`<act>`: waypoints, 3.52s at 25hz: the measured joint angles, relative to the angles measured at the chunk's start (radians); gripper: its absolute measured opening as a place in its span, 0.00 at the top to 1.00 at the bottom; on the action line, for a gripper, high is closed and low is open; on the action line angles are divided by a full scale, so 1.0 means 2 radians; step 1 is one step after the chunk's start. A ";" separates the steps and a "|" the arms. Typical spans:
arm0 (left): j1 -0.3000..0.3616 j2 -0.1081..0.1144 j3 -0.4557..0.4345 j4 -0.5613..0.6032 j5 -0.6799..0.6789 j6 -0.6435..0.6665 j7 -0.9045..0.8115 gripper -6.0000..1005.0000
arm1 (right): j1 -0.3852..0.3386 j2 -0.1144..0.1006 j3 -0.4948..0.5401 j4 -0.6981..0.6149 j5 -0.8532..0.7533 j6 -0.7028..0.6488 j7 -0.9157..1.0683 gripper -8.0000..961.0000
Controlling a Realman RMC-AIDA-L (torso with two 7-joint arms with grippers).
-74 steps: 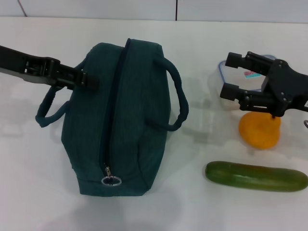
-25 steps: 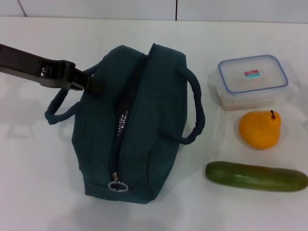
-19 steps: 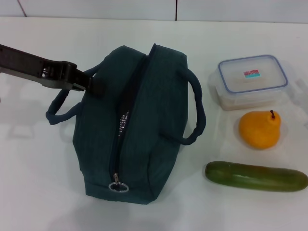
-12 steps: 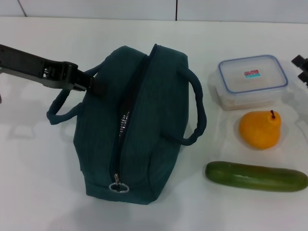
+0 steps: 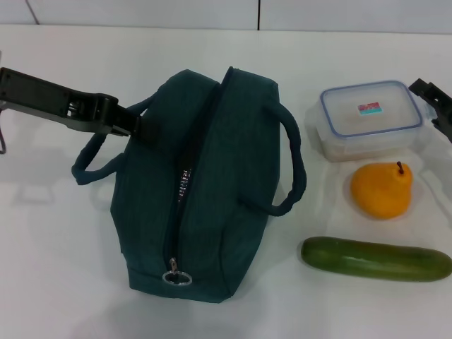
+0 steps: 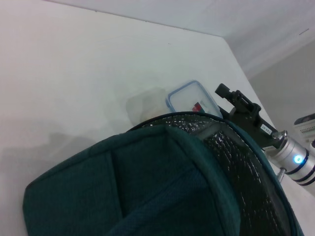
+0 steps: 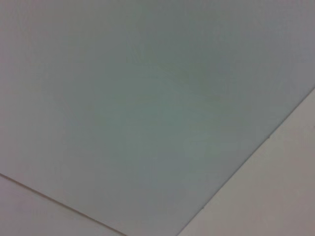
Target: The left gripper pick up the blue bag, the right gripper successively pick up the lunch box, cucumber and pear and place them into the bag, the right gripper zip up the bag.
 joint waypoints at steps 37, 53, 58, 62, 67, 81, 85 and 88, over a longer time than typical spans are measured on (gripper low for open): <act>-0.006 -0.001 0.001 -0.011 0.002 0.000 0.024 0.94 | 0.029 0.000 0.000 0.017 0.001 0.018 0.079 0.35; -0.007 0.000 0.001 -0.011 0.001 0.000 0.024 0.94 | 0.018 0.000 0.000 0.018 0.002 0.003 0.079 0.39; -0.008 0.000 0.001 -0.011 0.000 0.000 0.024 0.94 | 0.016 0.000 0.000 0.018 0.001 0.001 0.079 0.40; -0.008 0.000 0.002 -0.011 0.000 0.000 0.024 0.94 | 0.014 0.000 0.000 0.020 0.001 0.001 0.090 0.55; -0.008 -0.002 0.002 -0.011 0.000 0.001 0.024 0.94 | 0.013 0.000 0.000 0.023 0.001 0.000 0.093 0.64; -0.008 -0.003 0.002 -0.011 0.000 0.002 0.024 0.94 | 0.011 0.000 0.000 0.020 0.000 -0.006 0.094 0.74; -0.008 -0.003 0.004 -0.011 0.000 0.002 0.024 0.94 | 0.007 0.000 0.000 0.017 0.000 -0.018 0.093 0.76; -0.008 -0.003 0.006 -0.011 0.000 0.002 0.024 0.94 | 0.006 0.000 0.000 0.017 0.000 -0.025 0.093 0.81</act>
